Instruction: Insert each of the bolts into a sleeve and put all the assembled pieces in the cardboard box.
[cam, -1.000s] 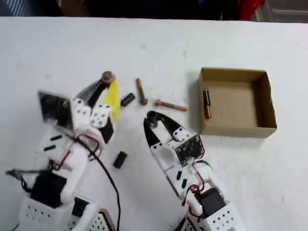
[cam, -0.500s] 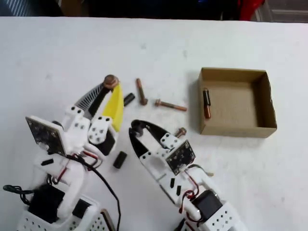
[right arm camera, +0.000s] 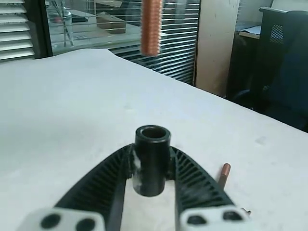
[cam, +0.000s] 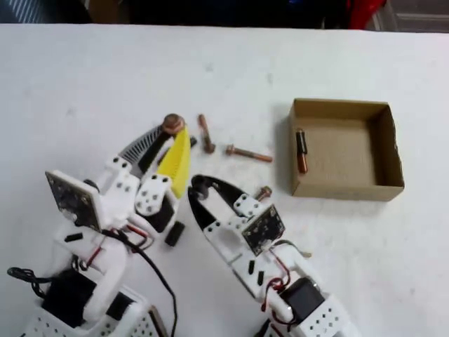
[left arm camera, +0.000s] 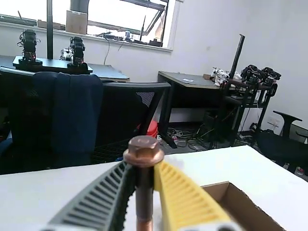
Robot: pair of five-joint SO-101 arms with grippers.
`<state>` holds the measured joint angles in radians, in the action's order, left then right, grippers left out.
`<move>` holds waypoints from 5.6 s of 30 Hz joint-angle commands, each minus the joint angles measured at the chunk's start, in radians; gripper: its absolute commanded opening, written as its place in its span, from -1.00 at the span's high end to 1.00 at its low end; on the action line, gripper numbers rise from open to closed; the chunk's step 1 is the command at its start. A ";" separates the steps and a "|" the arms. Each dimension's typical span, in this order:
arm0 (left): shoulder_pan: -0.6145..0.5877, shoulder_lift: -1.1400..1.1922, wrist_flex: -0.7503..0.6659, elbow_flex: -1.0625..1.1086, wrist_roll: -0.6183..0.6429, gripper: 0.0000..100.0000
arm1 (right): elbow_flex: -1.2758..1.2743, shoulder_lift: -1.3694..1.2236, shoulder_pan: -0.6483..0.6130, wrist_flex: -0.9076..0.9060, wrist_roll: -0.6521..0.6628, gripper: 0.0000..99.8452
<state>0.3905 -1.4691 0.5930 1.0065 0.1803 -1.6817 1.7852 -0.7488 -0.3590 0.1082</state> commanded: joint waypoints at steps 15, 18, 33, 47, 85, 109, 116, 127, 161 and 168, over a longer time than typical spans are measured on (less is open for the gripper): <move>0.085 -0.016 0.044 0.023 0.014 0.95 | -0.009 0.013 0.051 0.019 -0.009 0.97; 0.085 -0.016 0.014 0.063 0.014 0.95 | -0.009 0.013 0.051 0.019 -0.005 0.97; 0.085 -0.016 -0.170 0.178 0.015 0.95 | -0.009 0.012 0.056 0.018 -0.003 0.97; 0.085 -0.016 -0.146 0.201 0.015 0.95 | -0.009 0.013 0.056 0.018 -0.003 0.97; 0.082 -0.016 0.078 0.281 0.009 0.68 | -0.009 0.013 0.084 0.018 -0.009 0.97; 0.007 -0.016 0.080 0.104 0.009 0.49 | -0.009 0.013 0.085 -0.001 -0.003 0.97; -0.159 -0.016 0.143 0.005 0.009 0.64 | -0.009 0.013 0.085 -0.010 -0.003 0.97; -0.325 -0.018 0.637 -0.262 0.008 0.91 | -0.009 0.008 0.087 -0.012 -0.002 0.97; -0.335 -0.354 0.822 0.002 -0.112 0.95 | -0.009 0.012 0.087 -0.110 -0.002 0.97; -0.335 -0.354 0.758 0.147 -0.112 0.95 | -0.009 0.013 0.087 -0.110 -0.002 0.97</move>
<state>0.0591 -1.8174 1.4216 1.0817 0.0760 -1.6817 1.7837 -0.6736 -0.4710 0.1066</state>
